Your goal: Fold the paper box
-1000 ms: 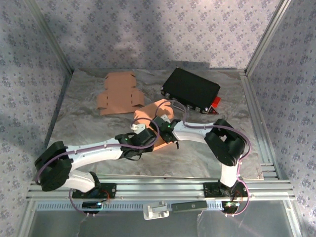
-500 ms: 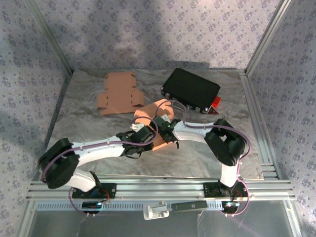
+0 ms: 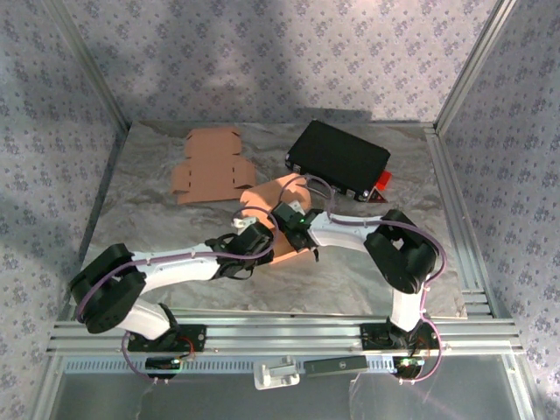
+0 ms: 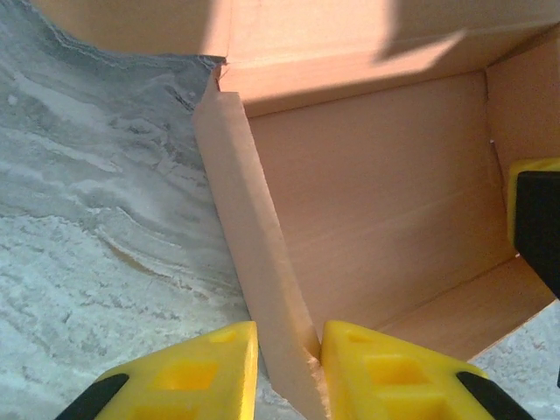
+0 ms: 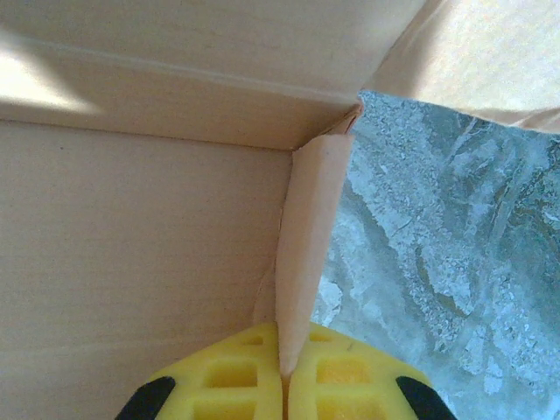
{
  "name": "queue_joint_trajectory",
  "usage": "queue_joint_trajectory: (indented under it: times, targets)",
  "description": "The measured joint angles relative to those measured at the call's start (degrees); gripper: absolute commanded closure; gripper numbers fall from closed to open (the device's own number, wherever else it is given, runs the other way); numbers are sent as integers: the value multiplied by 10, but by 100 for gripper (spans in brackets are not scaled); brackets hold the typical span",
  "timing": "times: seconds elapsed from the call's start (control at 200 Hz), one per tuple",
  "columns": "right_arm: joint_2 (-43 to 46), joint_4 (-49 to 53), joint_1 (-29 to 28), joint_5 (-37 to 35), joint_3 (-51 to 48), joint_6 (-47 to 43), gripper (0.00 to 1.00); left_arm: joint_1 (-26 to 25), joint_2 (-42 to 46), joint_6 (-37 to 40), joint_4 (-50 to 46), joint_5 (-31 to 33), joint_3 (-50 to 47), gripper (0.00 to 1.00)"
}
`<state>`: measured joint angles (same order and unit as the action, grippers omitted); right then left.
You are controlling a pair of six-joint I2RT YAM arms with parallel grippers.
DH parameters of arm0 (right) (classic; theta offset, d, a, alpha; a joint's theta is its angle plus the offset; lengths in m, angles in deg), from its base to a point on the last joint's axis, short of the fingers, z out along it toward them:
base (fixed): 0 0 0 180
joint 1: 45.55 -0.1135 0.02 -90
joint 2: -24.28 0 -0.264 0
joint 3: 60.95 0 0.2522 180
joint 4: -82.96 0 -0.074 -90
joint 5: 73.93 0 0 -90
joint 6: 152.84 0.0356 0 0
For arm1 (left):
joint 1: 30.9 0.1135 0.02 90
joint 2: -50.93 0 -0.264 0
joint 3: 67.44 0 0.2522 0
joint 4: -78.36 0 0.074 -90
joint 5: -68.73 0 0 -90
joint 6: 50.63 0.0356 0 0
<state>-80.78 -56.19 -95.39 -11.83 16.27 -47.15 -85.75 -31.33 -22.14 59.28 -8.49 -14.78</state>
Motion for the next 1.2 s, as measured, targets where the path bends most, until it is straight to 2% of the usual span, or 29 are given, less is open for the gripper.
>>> queue_joint_trajectory:
  times: [0.155, 0.265, 0.345, 0.415, 0.54, 0.72, 0.825, 0.929, 1.059, 1.204]
  targets:
    - [1, 0, 3, 5, 0, 1, 100, 5, 2, -1, 21, -11, -7, 81]
    - [6, -3, 9, 15, -4, 2, 99, 6, -2, -5, 28, -16, -7, 90]
    - [17, -9, 18, 31, -14, 4, 89, 6, -6, -6, 35, -16, -5, 94]
    - [33, -15, 30, 52, -29, 3, 76, 7, -10, -7, 43, -16, -5, 95]
    - [78, -28, 56, 124, -60, 2, 58, 8, -15, -9, 54, -16, -3, 96]
    - [172, -76, 131, 273, -108, -2, 46, 9, -15, -8, 42, -16, 2, 96]
    - [221, -110, 193, 369, -143, 4, 46, 9, -16, -5, 33, -16, 7, 96]
    - [237, -141, 252, 454, -173, 19, 54, 9, -16, -5, 30, -16, 8, 97]
    - [219, -186, 308, 555, -202, 40, 60, 9, -22, -5, 28, -16, 15, 97]
    - [170, -225, 328, 628, -207, 59, 64, 9, -23, -4, 23, -16, 18, 98]
